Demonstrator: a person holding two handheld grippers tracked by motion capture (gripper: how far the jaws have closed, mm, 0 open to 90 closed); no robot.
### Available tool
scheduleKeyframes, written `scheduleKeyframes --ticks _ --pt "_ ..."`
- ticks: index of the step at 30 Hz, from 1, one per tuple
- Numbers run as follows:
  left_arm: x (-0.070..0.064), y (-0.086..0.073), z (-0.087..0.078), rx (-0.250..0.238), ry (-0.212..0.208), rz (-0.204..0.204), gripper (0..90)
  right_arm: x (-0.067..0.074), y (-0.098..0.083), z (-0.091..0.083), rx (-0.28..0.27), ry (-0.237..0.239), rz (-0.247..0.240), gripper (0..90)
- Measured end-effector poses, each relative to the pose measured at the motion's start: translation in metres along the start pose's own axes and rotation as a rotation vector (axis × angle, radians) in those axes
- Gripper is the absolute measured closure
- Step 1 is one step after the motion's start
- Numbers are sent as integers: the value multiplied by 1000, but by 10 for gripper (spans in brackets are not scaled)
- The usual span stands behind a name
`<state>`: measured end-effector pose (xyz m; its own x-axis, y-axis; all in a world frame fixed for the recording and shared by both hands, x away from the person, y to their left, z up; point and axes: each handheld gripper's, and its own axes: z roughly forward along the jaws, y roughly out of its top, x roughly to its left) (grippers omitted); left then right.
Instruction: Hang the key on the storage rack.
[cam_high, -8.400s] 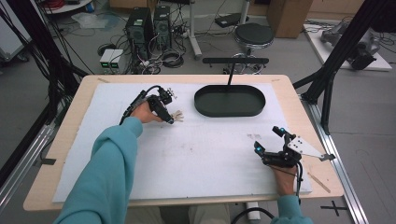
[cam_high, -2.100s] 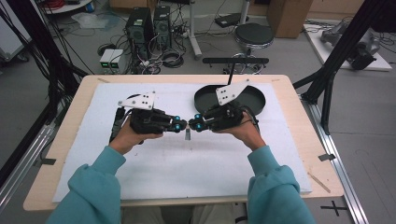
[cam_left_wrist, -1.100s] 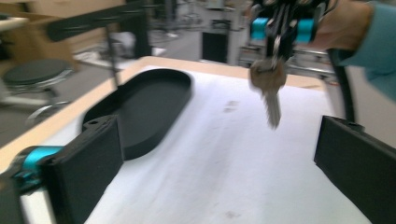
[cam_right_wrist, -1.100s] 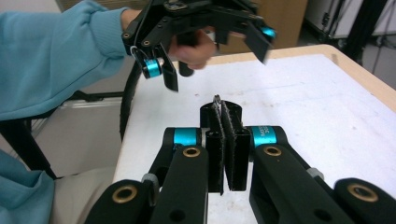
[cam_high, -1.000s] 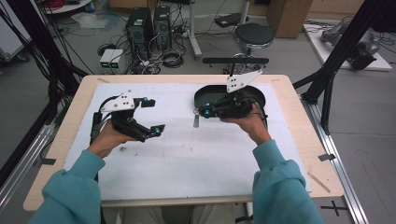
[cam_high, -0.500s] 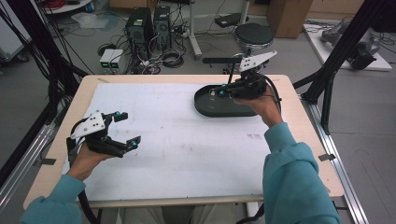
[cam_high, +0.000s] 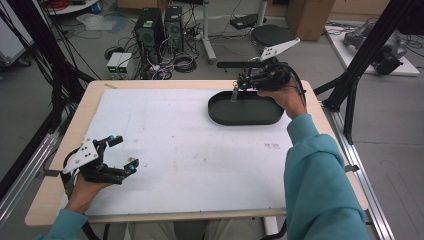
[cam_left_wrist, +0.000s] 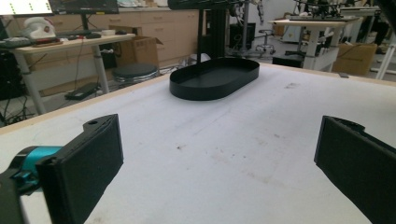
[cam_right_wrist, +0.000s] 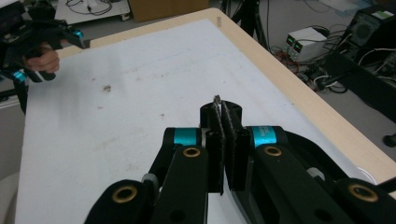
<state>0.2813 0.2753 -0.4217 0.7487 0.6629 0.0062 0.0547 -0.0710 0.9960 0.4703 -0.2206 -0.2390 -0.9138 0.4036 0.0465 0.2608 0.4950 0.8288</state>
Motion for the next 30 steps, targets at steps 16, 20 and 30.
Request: scheduleKeyframes --ticks 16,20,30 --pt "-5 -32 -8 -48 75 -2 17 -31 14 -13 27 -89 37 888" --pt "-7 -34 -9 -46 77 11 17 -37 14 -12 30 -91 51 888" --pt "-6 -36 -10 -61 121 -18 17 -55 6 -2 38 -107 71 888"
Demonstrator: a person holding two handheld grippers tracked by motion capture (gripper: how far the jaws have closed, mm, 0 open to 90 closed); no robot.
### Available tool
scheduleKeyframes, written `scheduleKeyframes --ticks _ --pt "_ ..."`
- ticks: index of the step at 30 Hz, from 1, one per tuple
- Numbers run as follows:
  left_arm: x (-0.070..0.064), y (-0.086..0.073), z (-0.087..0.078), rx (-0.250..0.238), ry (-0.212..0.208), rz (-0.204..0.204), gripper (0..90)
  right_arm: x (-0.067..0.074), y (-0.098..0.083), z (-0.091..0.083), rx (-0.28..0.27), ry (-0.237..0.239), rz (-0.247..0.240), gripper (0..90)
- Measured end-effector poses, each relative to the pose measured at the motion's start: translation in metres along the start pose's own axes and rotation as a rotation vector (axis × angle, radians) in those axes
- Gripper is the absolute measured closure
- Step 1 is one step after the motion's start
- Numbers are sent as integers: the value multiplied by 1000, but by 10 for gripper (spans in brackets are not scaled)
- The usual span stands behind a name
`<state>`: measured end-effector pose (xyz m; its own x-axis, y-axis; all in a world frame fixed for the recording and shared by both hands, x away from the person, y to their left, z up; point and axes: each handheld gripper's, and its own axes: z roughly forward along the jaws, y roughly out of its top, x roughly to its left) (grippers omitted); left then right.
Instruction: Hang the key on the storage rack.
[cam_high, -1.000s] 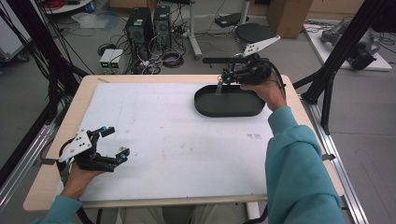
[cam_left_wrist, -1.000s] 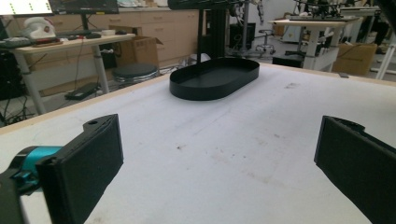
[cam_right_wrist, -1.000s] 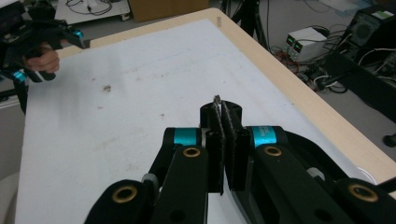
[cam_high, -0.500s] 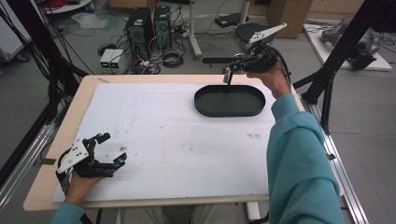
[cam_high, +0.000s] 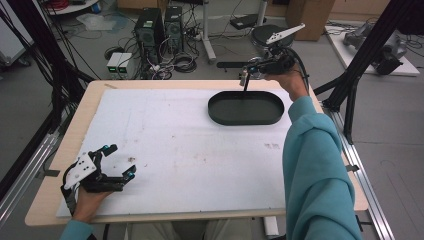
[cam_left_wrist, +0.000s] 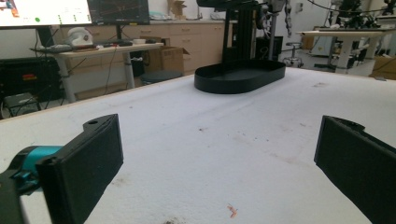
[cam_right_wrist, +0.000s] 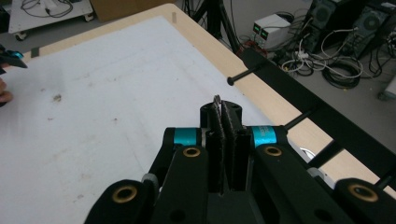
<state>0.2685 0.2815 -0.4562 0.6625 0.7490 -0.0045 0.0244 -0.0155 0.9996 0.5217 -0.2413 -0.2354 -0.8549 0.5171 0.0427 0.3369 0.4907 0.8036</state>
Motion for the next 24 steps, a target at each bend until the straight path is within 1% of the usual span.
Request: scheduleKeyframes --ticks 1,2,5,9,14,18,19,20,21,23,24 --pt "0 0 0 -2 8 -5 17 -1 -1 1 7 -2 14 888" --pt "0 0 -1 -4 14 -9 17 -3 -1 3 5 -4 9 888" --pt "0 0 -1 -7 18 -7 17 -6 -2 7 9 -15 19 888" --pt "0 -1 -1 -11 30 -9 17 -10 -4 13 26 -36 24 888" --pt "0 -1 -2 -19 31 -12 17 -11 -5 20 50 -55 32 887" --pt "0 -1 -2 -21 31 -11 17 -12 -7 24 52 -63 41 887" --pt "0 -1 -2 -21 30 -8 17 -13 -7 25 57 -67 42 887" --pt "0 -1 -2 -21 30 -8 17 -12 -8 26 67 -71 56 887" --pt "0 -1 -2 -21 30 -10 17 -13 -9 27 73 -77 55 887" --pt "0 -1 -2 -20 30 -7 17 -15 -9 28 77 -92 53 887" --pt "0 -1 -2 -20 30 -8 17 -15 -10 29 74 -92 63 887"
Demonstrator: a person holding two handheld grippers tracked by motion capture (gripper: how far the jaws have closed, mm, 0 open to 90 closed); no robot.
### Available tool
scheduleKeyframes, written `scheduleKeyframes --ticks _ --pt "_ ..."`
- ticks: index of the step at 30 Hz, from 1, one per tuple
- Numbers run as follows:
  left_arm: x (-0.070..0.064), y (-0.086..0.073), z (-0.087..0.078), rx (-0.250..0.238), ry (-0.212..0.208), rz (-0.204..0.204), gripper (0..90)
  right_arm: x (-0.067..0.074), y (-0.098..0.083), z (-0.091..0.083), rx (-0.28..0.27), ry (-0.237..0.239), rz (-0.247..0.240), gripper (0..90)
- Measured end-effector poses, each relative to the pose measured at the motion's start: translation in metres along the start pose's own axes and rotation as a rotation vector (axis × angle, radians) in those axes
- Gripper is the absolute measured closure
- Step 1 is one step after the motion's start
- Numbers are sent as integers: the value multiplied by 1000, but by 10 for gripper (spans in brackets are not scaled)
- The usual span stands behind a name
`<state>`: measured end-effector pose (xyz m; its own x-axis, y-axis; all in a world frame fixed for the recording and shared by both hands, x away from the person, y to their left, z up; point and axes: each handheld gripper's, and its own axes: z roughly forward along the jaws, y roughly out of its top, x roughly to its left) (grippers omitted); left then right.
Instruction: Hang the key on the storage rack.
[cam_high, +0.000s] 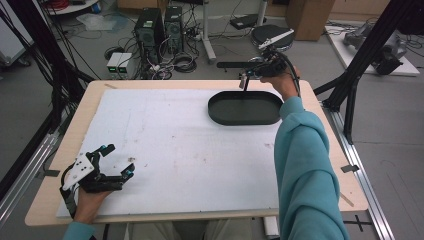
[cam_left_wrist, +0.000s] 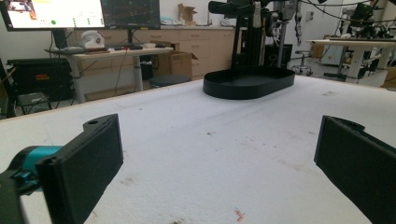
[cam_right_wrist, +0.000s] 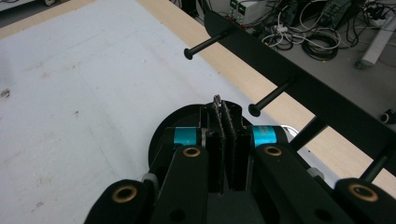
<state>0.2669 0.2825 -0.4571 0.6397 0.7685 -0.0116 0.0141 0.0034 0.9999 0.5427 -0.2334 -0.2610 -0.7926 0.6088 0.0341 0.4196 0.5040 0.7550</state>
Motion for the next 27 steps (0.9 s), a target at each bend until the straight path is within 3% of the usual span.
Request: scheduleKeyframes --ticks 27 --pt "0 0 0 -1 -1 0 17 -7 -2 10 16 -57 19 887"
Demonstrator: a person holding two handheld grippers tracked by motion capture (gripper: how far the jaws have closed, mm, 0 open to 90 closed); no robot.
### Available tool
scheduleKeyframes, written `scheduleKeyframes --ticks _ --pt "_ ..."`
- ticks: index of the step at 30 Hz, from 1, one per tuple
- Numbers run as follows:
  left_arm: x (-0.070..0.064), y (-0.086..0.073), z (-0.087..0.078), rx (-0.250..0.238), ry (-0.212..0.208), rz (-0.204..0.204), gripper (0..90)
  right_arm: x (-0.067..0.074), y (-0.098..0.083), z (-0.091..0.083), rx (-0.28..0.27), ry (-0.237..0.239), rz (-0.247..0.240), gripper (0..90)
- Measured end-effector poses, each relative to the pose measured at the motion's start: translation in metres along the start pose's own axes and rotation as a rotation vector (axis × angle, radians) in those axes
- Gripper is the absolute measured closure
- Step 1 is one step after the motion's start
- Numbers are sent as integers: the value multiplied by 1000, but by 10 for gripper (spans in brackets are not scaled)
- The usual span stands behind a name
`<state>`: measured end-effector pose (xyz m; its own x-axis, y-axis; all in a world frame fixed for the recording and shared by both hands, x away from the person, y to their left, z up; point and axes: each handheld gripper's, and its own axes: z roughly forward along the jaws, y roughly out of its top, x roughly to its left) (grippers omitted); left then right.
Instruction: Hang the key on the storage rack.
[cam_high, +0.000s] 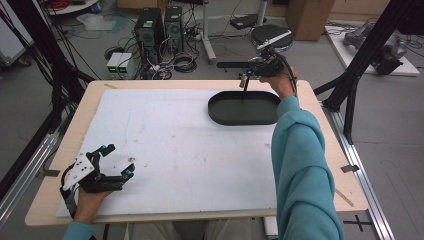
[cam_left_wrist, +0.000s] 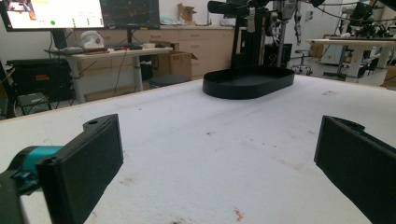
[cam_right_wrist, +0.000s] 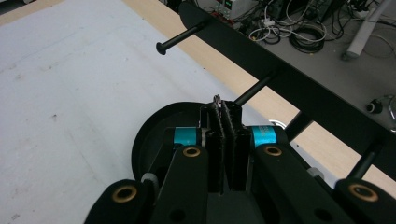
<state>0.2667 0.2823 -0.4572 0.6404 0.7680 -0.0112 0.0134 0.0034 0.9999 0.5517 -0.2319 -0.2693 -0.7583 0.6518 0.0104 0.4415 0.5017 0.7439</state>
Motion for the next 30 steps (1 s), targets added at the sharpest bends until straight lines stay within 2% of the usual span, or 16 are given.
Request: scheduleKeyframes --ticks 30 --pt "0 0 0 7 -4 7 17 -8 -3 1 -11 -5 14 887"
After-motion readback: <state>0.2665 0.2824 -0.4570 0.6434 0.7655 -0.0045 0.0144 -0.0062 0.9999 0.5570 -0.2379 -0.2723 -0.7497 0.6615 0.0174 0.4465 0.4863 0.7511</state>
